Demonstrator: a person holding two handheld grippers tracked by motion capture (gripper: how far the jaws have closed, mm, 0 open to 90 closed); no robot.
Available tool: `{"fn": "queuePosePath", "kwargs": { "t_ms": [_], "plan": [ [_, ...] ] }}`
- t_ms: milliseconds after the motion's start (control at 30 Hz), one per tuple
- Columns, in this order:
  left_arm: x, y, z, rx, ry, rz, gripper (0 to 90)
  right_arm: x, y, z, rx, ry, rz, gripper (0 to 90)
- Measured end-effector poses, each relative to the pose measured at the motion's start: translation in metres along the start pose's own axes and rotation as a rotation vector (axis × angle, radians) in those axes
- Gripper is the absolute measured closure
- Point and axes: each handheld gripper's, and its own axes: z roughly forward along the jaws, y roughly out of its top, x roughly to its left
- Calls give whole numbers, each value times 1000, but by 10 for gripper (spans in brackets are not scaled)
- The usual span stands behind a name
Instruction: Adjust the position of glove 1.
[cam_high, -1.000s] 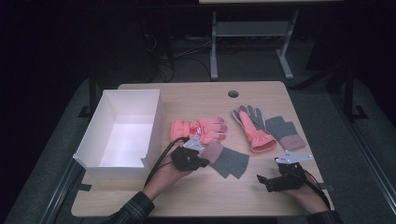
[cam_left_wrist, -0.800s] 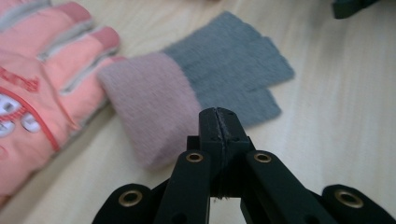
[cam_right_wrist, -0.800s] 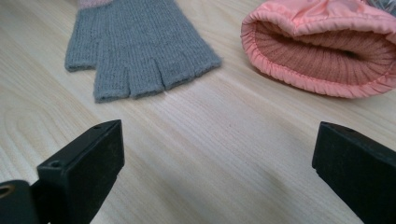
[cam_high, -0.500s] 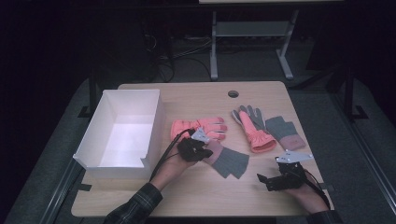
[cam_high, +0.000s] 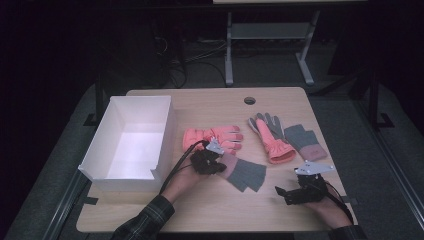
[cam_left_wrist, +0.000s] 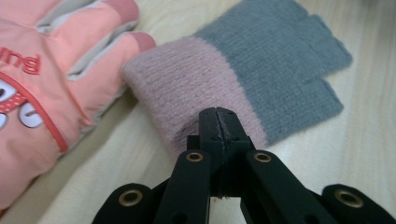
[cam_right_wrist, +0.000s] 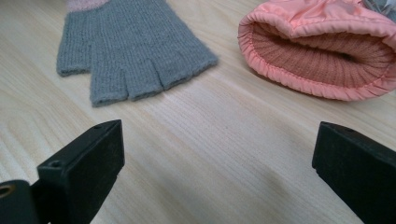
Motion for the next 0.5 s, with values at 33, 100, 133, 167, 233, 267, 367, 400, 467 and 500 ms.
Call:
{"fn": "queuePosePath", "kwargs": {
  "t_ms": [33,100,133,167,233,267,367,400,467,500],
  "plan": [
    [-2,-1,0,-10,-7,-17,898,0,0,0,1,1,2,21],
    [-3,-3,-3,1,-14,-8,898,0,0,0,4,1,1,21],
    [-4,-4,-4,-1,-21,-15,898,0,0,0,2,1,2,21],
    [-5,-5,-5,5,-28,-12,898,0,-1,0,1,0,2,21],
    [-8,-7,-7,4,-35,-15,898,-1,-1,0,-1,-1,1,21],
    [-10,-8,-7,6,-39,-19,898,-1,-1,0,-1,-1,5,21],
    [-15,-9,-9,21,-58,-7,898,-1,-1,-1,-1,-2,0,21],
    [-18,-10,-9,21,-63,-7,898,-1,0,-1,0,-2,1,21],
    [-22,-11,-10,29,-77,0,898,0,0,-1,2,-4,1,21],
    [-24,-12,-11,31,-83,1,898,0,0,0,1,-4,1,21]
  ]
}}
